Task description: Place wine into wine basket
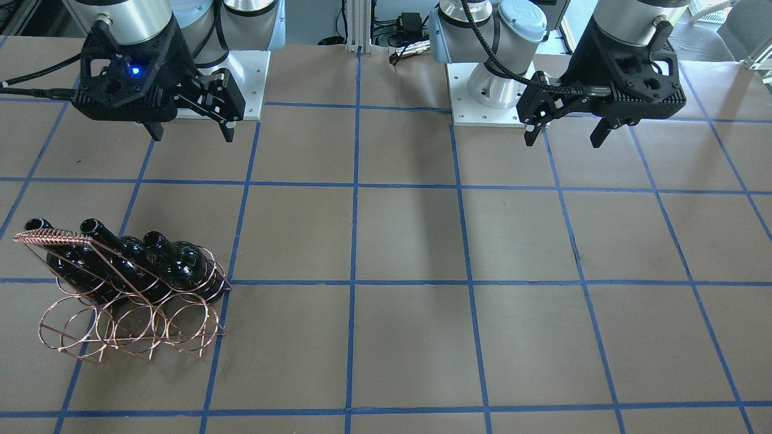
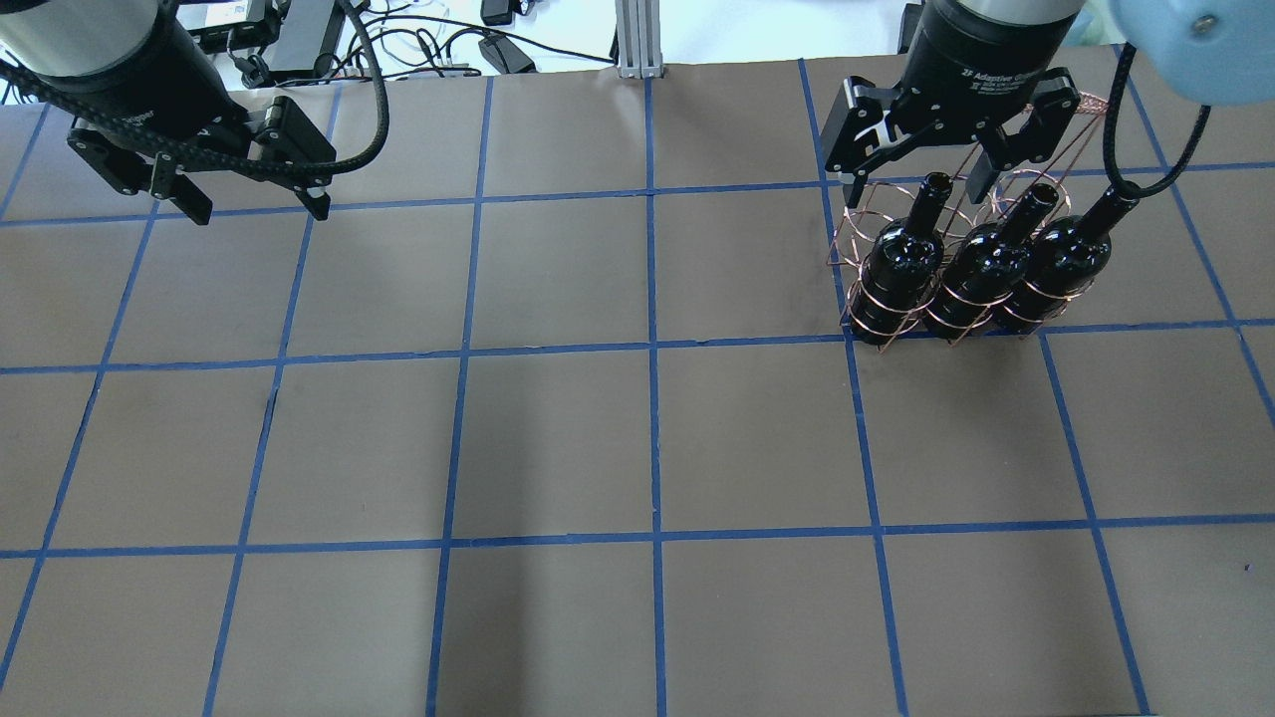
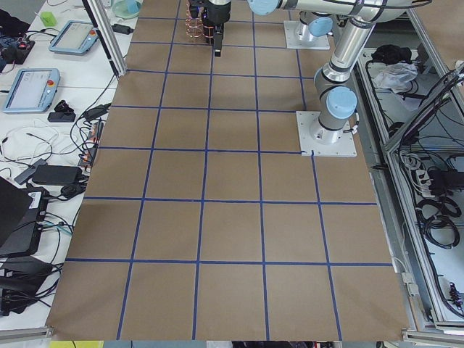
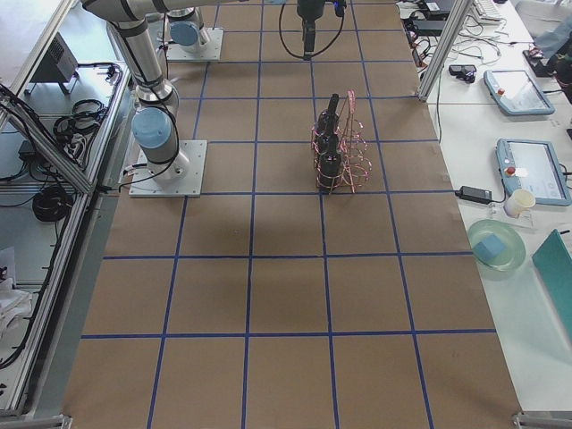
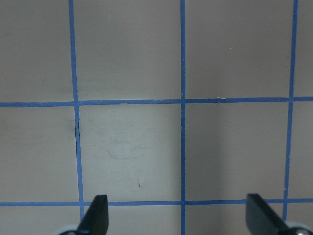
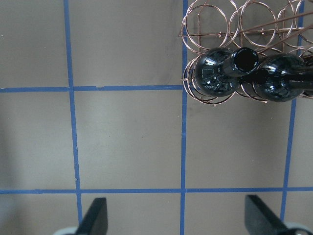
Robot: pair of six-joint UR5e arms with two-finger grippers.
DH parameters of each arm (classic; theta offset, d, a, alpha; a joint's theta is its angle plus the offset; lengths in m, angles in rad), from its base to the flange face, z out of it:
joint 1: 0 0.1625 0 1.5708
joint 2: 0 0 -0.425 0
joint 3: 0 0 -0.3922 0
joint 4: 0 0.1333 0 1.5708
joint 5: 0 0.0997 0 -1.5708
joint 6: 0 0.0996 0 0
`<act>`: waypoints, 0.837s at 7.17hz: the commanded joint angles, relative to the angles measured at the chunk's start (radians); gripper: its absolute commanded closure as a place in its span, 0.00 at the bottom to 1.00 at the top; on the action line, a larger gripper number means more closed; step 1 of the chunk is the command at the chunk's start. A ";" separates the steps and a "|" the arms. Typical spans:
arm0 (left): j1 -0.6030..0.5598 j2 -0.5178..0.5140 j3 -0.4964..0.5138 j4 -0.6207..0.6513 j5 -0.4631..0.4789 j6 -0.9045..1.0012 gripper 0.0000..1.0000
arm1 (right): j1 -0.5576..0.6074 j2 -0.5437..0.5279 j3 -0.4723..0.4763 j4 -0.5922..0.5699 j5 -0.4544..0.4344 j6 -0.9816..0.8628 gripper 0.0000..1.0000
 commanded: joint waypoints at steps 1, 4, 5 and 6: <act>0.001 -0.001 -0.010 0.002 0.003 0.003 0.00 | -0.043 -0.001 0.007 0.000 0.003 -0.003 0.01; 0.002 0.001 -0.011 -0.001 0.005 0.003 0.00 | -0.052 -0.008 0.048 -0.021 -0.002 -0.001 0.01; 0.002 -0.001 -0.011 -0.001 0.005 0.003 0.00 | -0.052 -0.008 0.047 -0.023 -0.002 -0.003 0.01; 0.002 0.001 -0.011 -0.001 0.005 0.005 0.00 | -0.052 -0.008 0.048 -0.023 -0.002 -0.003 0.01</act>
